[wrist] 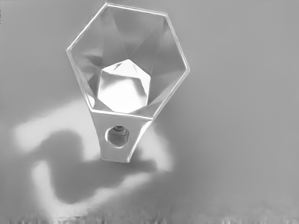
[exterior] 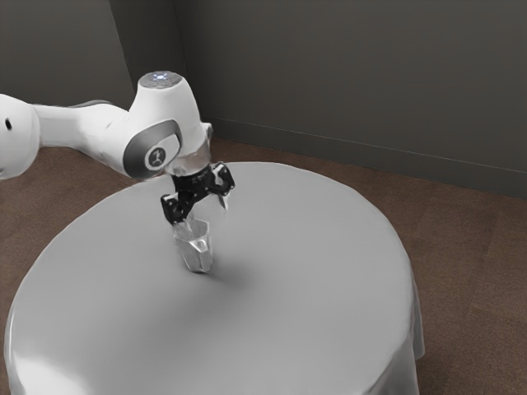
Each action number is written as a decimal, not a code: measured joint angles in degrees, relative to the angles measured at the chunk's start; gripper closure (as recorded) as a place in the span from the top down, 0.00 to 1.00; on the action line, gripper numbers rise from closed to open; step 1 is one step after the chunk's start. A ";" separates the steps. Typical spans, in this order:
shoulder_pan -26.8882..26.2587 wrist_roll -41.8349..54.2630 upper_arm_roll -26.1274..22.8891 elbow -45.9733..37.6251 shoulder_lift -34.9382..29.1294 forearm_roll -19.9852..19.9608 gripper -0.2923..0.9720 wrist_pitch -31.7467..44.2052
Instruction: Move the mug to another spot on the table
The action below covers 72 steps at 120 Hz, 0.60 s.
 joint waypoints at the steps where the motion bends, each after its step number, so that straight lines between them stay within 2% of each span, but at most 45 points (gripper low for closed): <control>1: -0.01 0.68 0.04 0.19 -0.16 -0.43 0.76 -0.43; 10: 0.14 6.43 0.24 1.61 -1.02 -3.28 0.76 -3.86; 20: 0.21 14.13 0.46 4.14 -1.34 -4.67 0.77 -7.39; 54: 0.91 50.07 2.09 19.40 -1.65 -5.47 0.77 -22.44; 72: 1.76 65.43 2.14 22.66 -1.79 -5.47 0.77 -28.26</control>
